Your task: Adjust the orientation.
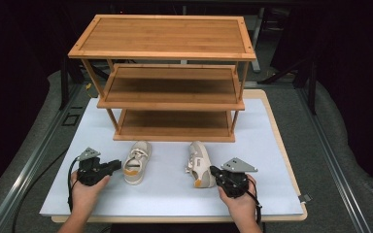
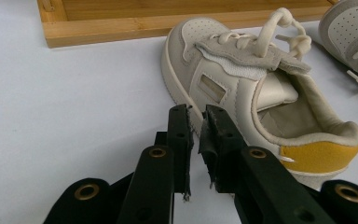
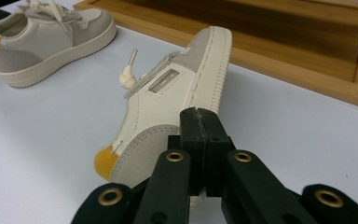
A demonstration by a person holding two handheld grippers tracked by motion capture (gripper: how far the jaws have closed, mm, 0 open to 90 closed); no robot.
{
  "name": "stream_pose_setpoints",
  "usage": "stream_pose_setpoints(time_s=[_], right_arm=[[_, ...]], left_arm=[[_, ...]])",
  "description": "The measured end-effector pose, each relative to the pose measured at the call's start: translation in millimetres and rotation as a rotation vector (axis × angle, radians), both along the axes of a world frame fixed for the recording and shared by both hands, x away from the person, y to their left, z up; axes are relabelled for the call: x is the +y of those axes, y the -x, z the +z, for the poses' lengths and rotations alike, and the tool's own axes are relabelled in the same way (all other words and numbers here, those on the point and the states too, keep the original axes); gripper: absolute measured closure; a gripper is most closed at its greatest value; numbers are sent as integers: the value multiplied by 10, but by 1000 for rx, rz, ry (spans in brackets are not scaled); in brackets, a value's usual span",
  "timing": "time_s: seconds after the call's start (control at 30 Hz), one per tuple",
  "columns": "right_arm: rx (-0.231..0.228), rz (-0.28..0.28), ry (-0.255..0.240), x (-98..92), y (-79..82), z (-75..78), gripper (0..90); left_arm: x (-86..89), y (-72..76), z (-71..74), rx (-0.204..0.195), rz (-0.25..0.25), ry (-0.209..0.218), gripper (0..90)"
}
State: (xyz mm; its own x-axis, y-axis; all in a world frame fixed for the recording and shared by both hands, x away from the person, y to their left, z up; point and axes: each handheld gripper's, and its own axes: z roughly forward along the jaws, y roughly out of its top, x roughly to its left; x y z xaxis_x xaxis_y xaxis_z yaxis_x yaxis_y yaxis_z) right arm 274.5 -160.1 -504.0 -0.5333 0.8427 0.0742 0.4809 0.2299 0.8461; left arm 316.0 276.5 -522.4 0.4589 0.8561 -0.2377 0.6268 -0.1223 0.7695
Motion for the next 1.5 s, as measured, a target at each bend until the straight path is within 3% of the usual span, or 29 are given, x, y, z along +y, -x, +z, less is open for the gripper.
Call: stream_pose_setpoints(time_s=[0.1, 0.33, 0.5, 0.6, 0.8, 1.03, 1.17, 1.33, 1.5], right_arm=[[14, -12, -28, -51, -18, -9, 900], [46, -104, -13, -228, -83, -58, 900], [114, -120, -38, -339, -157, -159, 894], [127, -125, -49, -348, -177, -181, 876], [109, -148, -43, -367, -162, -166, 777], [62, -172, -92, -386, -147, -111, 663], [29, -154, -134, -377, -136, -70, 593], [39, -122, -89, -259, -195, -121, 547], [53, -128, -89, -189, -257, -155, 528]], left_arm=[[-3, -1, -4, 0, 0, 4, 800], [-2, -3, -6, 0, -1, 7, 792], [-1, -2, -7, -1, 0, 12, 786], [1, 3, 0, -4, 0, 18, 780], [16, 14, 34, -19, 8, 44, 766], [-3, 38, 123, -43, -15, 75, 652], [11, 52, 172, -66, -6, 92, 577], [-61, 12, 146, -63, -16, 103, 519], [-209, -66, 111, -45, -38, 77, 519]])
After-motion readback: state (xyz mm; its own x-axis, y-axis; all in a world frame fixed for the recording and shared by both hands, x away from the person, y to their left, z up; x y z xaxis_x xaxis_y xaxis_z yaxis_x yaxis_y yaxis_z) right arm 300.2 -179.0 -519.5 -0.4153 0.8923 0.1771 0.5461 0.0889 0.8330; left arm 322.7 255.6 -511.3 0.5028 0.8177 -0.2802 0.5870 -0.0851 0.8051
